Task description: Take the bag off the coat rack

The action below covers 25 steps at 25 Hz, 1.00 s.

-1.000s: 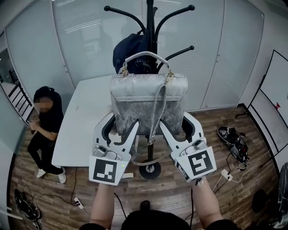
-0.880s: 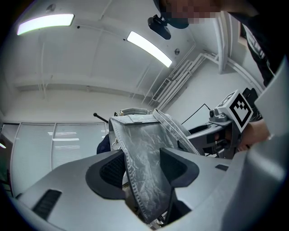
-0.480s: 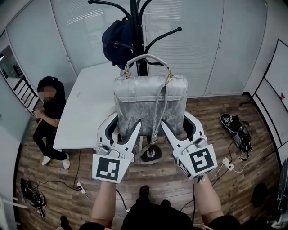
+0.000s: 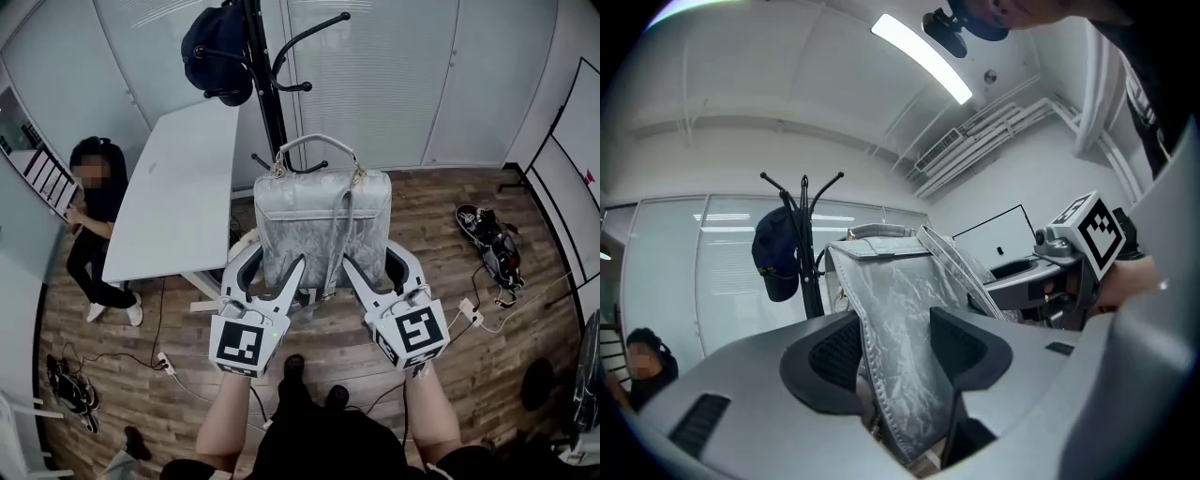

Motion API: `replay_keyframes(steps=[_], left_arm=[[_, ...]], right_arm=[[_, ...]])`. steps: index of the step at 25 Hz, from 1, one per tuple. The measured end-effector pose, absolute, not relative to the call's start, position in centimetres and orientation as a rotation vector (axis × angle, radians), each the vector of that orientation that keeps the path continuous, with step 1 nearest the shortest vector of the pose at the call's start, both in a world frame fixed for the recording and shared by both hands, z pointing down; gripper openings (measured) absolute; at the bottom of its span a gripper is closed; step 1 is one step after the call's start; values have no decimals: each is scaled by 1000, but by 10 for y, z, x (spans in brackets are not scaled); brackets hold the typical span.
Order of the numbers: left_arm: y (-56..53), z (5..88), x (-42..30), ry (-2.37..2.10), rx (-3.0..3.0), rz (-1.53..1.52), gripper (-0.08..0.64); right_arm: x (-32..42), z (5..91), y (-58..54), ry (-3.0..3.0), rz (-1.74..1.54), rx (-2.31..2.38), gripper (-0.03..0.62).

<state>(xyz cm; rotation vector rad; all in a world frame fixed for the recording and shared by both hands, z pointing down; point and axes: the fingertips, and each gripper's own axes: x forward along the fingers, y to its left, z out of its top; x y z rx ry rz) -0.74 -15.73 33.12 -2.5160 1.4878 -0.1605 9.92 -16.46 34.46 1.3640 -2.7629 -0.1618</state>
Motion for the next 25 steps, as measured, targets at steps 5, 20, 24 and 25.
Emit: replay_keyframes(steps=[5, 20, 24, 25], left_arm=[[-138, 370, 13, 1500, -2593, -212, 222], [-132, 413, 27, 1525, -2690, -284, 210], [-133, 415, 17, 1543, -2707, -303, 201], [-127, 415, 17, 1543, -2699, -307, 201]], right_arm=[[120, 383, -142, -2722, -81, 1348, 224], [136, 425, -131, -2635, 32, 1365, 217], [127, 428, -133, -2641, 42, 1351, 213], [127, 429, -127, -2649, 48, 1351, 213]])
